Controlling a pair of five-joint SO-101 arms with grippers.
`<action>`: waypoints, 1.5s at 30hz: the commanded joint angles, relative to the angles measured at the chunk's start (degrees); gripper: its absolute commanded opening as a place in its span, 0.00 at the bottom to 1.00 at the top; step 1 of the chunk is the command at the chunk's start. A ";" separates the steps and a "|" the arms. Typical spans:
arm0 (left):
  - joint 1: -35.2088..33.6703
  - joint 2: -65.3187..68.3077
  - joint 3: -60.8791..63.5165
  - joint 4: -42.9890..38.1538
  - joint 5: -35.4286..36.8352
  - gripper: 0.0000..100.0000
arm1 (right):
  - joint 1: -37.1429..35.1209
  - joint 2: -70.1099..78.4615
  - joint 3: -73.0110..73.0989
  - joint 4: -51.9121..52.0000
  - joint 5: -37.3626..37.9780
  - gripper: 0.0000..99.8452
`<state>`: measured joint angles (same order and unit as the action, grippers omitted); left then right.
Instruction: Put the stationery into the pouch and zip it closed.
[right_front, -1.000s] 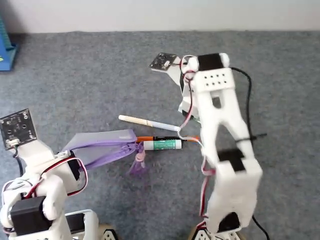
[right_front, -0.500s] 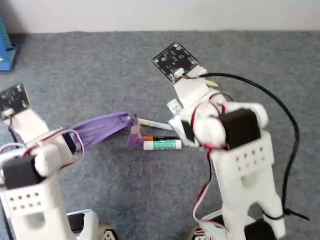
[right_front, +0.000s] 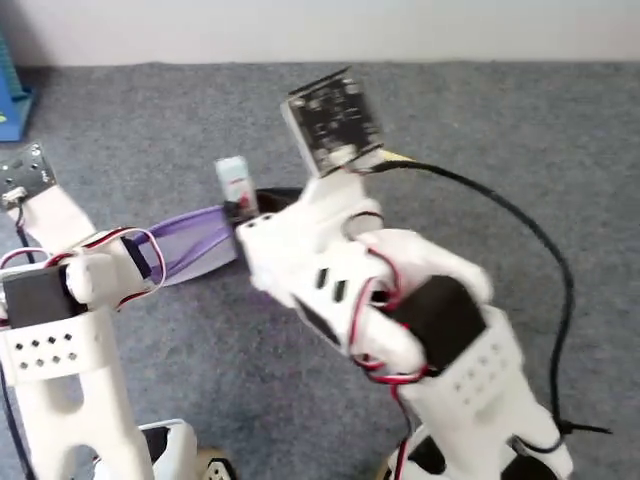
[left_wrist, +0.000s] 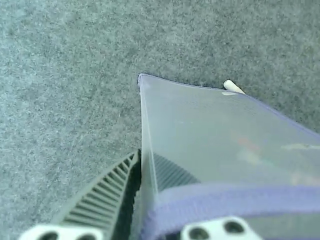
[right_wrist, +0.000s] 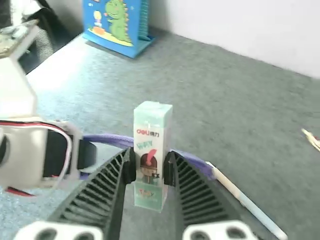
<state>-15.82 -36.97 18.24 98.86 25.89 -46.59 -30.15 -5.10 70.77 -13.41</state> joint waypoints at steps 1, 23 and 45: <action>-0.09 1.58 -1.54 0.26 0.53 0.01 | -2.86 -1.27 5.63 -10.07 -0.62 0.01; -0.09 1.41 -1.54 0.26 0.53 0.01 | -6.55 -3.74 29.89 -34.07 2.02 0.17; -7.47 1.14 -1.45 1.49 0.26 0.01 | 20.09 -6.73 29.80 0.48 5.80 0.24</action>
<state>-19.52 -36.62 18.24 99.38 25.89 -29.36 -41.58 25.41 68.57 -10.33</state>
